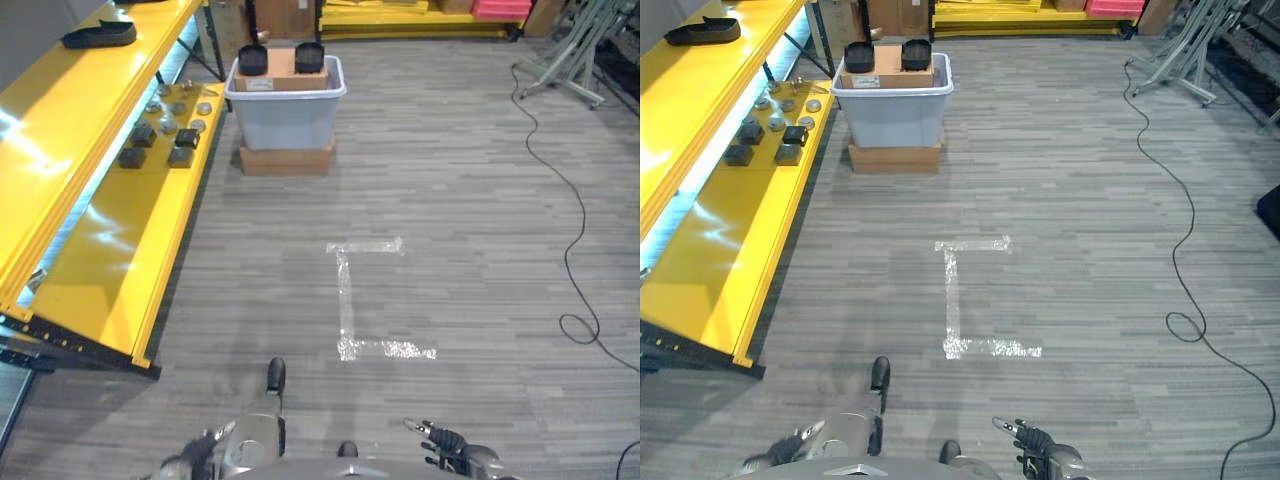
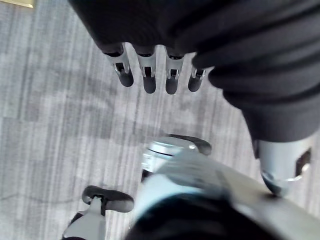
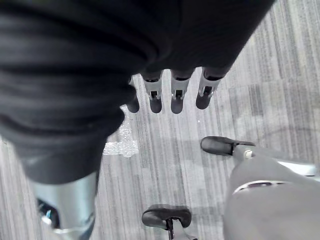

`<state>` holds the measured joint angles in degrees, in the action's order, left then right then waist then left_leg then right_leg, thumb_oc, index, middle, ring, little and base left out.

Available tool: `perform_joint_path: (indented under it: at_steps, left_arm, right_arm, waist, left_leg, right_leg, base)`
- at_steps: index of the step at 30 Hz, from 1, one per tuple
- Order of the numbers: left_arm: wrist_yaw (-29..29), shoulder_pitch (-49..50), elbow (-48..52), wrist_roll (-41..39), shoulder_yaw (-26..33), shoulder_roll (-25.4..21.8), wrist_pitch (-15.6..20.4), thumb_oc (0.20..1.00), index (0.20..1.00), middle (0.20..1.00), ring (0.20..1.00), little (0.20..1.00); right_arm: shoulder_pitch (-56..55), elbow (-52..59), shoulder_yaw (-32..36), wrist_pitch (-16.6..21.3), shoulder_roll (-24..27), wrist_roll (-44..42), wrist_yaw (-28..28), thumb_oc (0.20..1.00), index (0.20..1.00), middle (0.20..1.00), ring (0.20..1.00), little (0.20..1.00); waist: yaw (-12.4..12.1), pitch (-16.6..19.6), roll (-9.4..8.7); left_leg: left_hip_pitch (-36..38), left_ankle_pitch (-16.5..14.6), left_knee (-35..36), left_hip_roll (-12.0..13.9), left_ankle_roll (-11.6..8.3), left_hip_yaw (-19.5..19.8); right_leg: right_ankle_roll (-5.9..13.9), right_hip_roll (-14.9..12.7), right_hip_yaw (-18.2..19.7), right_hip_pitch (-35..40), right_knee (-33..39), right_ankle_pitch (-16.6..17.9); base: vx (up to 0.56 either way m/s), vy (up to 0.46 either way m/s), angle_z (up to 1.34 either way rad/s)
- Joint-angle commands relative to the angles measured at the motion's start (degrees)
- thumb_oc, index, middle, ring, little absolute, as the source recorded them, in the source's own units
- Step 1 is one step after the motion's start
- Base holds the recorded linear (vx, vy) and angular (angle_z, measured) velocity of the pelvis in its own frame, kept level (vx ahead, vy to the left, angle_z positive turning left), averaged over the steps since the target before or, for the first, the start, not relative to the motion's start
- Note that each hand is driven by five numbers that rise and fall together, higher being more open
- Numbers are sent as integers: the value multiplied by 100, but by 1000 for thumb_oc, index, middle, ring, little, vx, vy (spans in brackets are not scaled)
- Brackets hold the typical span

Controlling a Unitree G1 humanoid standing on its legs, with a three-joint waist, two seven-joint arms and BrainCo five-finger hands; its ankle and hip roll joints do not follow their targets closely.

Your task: Move parts from the plastic box to the shelf.

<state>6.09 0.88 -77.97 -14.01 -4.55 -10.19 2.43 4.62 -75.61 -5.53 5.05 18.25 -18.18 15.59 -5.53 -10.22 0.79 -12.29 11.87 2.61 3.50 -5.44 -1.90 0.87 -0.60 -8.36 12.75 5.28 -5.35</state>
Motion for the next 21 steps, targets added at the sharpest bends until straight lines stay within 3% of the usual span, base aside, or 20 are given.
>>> perform_joint_path:
  at_steps: [1, 2, 5, 6, 9, 10, 11, 12, 14, 15, 17, 20, 21]
  left_arm:
    - [-82, -120, 35, 483, -218, -173, 40, 1000, 1000, 1000, 1000, 1000]
    - [-152, -208, 26, 581, -290, -222, 97, 1000, 1000, 1000, 1000, 1000]
    - [-225, -349, 92, 431, -425, -270, 20, 1000, 1000, 1000, 1000, 1000]
    - [-259, -404, 130, 314, -499, -283, -10, 1000, 1000, 1000, 1000, 1000]
    - [-246, -585, 312, -51, -640, -359, -67, 1000, 1000, 1000, 1000, 1000]
    - [-122, -814, 395, -319, -656, -449, -28, 1000, 1000, 1000, 1000, 1000]
    - [-105, -837, 396, -356, -663, -457, -15, 1000, 1000, 1000, 1000, 1000]
    - [-29, -1008, 452, -565, -723, -508, -5, 1000, 1000, 1000, 1000, 1000]
    - [-10, -1087, 512, -705, -752, -534, -45, 1000, 1000, 1000, 1000, 1000]
    - [5, -1091, 571, -718, -715, -510, -84, 1000, 1000, 1000, 1000, 1000]
    - [-34, -1051, 574, -774, -740, -453, -166, 1000, 1000, 1000, 1000, 1000]
    - [-122, -878, 537, -635, -687, -281, -378, 1000, 1000, 1000, 1000, 1000]
    - [-127, -872, 533, -628, -682, -276, -383, 1000, 1000, 1000, 1000, 1000]
  right_arm:
    - [8, 131, 54, 66, -150, -209, -75, 1000, 1000, 1000, 1000, 1000]
    - [-1, 170, 45, 65, -225, -147, -109, 1000, 1000, 1000, 1000, 1000]
    - [-2, 165, -36, 122, -309, -247, -158, 1000, 1000, 1000, 1000, 1000]
    - [11, 177, -79, 131, -353, -321, -189, 1000, 1000, 1000, 1000, 1000]
    - [-48, 227, -139, 58, -430, 56, -262, 1000, 1000, 1000, 1000, 1000]
    - [-108, 100, -182, 94, -399, 255, -209, 1000, 1000, 1000, 1000, 1000]
    - [-108, 84, -185, 85, -397, 242, -203, 1000, 1000, 1000, 1000, 1000]
    - [-109, 55, -201, 33, -384, 291, -200, 1000, 1000, 1000, 1000, 1000]
    - [-107, 31, -185, -31, -387, 412, -222, 1000, 1000, 1000, 1000, 1000]
    - [-126, -39, -185, -72, -367, 420, -263, 1000, 1000, 1000, 1000, 1000]
    - [-132, -118, -172, -160, -330, 320, -303, 1000, 1000, 1000, 1000, 1000]
    - [-80, -123, -201, -197, -284, 151, -293, 1000, 1000, 1000, 1000, 1000]
    - [-75, -120, -204, -190, -284, 159, -290, 1000, 1000, 1000, 1000, 1000]
  waist:
    - [-105, 256, -246]
    - [-25, 302, -239]
    - [107, 292, -62]
    - [160, 276, -34]
    - [377, 174, -23]
    - [567, 118, -160]
    - [592, 102, -168]
    - [762, 68, -230]
    - [845, 43, -225]
    - [880, 75, -220]
    - [901, 141, -202]
    - [813, 198, -154]
    - [819, 210, -170]
  left_leg:
    - [-120, -300, -597, -333, 509, -295]
    - [107, -520, -695, -415, 714, -397]
    - [495, -702, -669, -355, 881, -337]
    - [664, -763, -618, -359, 902, -331]
    - [1136, -846, -454, -379, 784, -268]
    - [1389, -1143, -454, -471, 703, -254]
    - [1429, -1208, -472, -477, 707, -240]
    - [1646, -1530, -468, -529, 738, -143]
    - [1807, -1732, -495, -504, 758, -98]
    - [1968, -1780, -480, -428, 699, -41]
    - [2141, -1703, -634, -257, 610, 67]
    - [1828, -730, -1872, 168, 302, 119]
    - [1782, -669, -1913, 161, 293, 133]
  right_leg:
    - [262, -129, 231, -102, -1365, 75]
    - [499, -280, 9, -577, -2554, 539]
    - [630, -419, -69, -1307, -3848, 1032]
    - [612, -537, -119, -1589, -3912, 1074]
    - [497, -664, -420, -1773, -2671, 913]
    - [569, -851, -604, -1926, -1088, 1170]
    - [604, -867, -614, -1926, -964, 1255]
    - [742, -1075, -494, -2299, -576, 1731]
    - [766, -1153, -451, -2502, -525, 1881]
    - [748, -1033, -432, -2408, -456, 1861]
    - [676, -929, -432, -2340, -608, 1804]
    - [384, -608, -445, -2000, -718, 1483]
    - [376, -618, -447, -2000, -716, 1475]
  base:
    - [374, 231, -21]
    - [327, 209, -20]
    - [318, 187, -6]
    - [413, 98, 3]
    - [509, -103, 0]
    - [623, -246, 11]
    - [710, -334, 12]
    - [368, -178, 22]
    - [421, -212, 44]
    - [386, -192, 36]
    - [442, -292, 45]
    - [368, -312, 53]
    - [365, -324, 16]
